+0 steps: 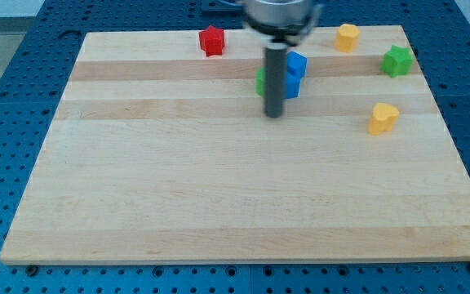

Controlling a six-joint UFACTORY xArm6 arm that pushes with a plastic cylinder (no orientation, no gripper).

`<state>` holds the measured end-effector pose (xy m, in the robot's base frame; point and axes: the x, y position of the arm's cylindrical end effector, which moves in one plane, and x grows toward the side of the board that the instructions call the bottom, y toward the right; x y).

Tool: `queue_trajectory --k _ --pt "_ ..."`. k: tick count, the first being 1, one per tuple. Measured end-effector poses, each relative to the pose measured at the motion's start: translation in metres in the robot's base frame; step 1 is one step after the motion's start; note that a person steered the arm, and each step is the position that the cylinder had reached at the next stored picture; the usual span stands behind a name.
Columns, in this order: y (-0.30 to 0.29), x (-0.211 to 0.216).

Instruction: Slide the yellow heart to the blue triangle

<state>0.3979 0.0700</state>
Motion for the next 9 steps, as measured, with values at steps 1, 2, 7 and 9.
queue_trajectory --k 1,2,7,9 --pt "0.076 -0.005" --pt "0.146 -0.042" --pt "0.132 0.020" --pt "0.152 0.059"
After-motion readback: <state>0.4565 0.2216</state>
